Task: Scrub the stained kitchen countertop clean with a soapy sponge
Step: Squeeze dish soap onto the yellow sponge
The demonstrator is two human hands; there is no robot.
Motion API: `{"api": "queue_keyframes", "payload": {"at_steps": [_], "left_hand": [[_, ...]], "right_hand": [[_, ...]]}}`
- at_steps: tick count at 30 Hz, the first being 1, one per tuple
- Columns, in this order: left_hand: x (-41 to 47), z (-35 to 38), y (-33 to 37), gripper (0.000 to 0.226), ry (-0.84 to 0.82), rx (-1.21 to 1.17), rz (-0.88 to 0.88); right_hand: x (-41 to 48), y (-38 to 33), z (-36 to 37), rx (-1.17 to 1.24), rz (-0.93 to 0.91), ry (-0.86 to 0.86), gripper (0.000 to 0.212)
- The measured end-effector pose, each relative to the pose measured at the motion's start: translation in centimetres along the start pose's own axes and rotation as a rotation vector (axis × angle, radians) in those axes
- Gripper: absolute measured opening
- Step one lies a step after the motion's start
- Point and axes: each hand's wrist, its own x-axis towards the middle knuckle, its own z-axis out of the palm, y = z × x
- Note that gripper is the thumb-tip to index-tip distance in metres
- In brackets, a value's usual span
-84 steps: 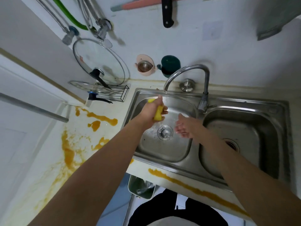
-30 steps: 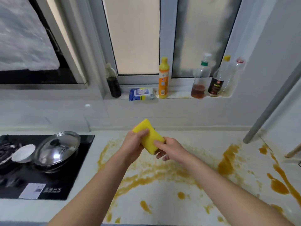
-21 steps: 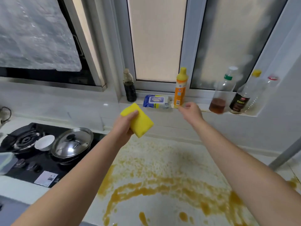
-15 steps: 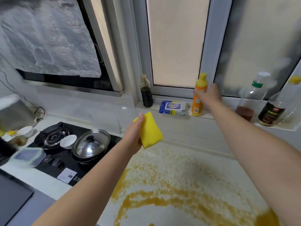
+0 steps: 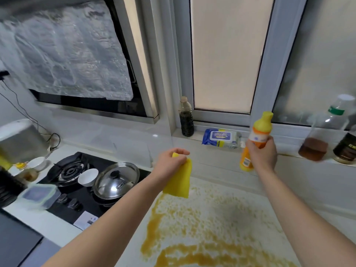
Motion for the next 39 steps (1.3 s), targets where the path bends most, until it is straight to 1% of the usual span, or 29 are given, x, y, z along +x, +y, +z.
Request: {"api": "queue_keyframes", "payload": {"at_steps": [2, 4, 5, 7, 10, 13, 16, 20, 22, 26, 33, 36, 39], "left_hand": [[0.7, -0.7, -0.4, 0.018, -0.051, 0.106, 0.075], [0.9, -1.1, -0.7, 0.012, -0.099, 0.188, 0.153], [0.9, -1.3, -1.0, 0.014, -0.127, 0.233, 0.203], [1.4, -1.5, -1.8, 0.026, -0.194, 0.304, 0.303], [1.7, -2.4, -3.0, 0.033, -0.281, 0.367, 0.415], [2.2, -4.1, -4.4, 0.022, -0.409, 0.394, 0.503], [2.5, -5.8, -6.4, 0.021, -0.502, 0.405, 0.541], [2.3, -7.1, -8.0, 0.024, -0.515, 0.323, 0.586], [1.9, -7.5, -8.7, 0.026, -0.519, 0.302, 0.603], [1.0, -7.7, -9.3, 0.033, -0.594, 0.255, 0.646], [0.0, -7.2, -8.4, 0.042, -0.721, 0.269, 0.627], [-0.9, -6.4, -8.1, 0.045, -0.725, 0.359, 0.651], [-1.9, -5.1, -8.5, 0.047, -0.707, 0.345, 0.649]], "right_hand": [[-5.2, 1.0, 0.6, -0.003, 0.014, -0.068, 0.039], [-10.1, 1.9, 1.6, -0.013, 0.033, -0.198, 0.035], [-12.4, 2.0, 2.1, -0.021, 0.040, -0.270, 0.034], [-16.5, 1.7, 3.4, -0.060, 0.029, -0.363, 0.035], [-21.4, 0.9, 5.0, -0.091, -0.016, -0.394, 0.045], [-24.7, 1.1, 5.9, -0.092, 0.013, -0.338, 0.047], [-26.6, 1.8, 6.8, -0.151, -0.001, -0.311, 0.047], [-27.6, 1.3, 7.2, -0.241, -0.012, -0.281, 0.056], [-28.1, 1.0, 7.1, -0.268, -0.014, -0.275, 0.057], [-28.7, 0.6, 6.5, -0.314, -0.031, -0.310, 0.057], [-28.7, 0.3, 4.1, -0.340, -0.032, -0.412, 0.060], [-28.6, 0.6, 2.7, -0.360, -0.048, -0.440, 0.061], [-28.4, 1.1, 1.2, -0.377, -0.033, -0.471, 0.059]]}}
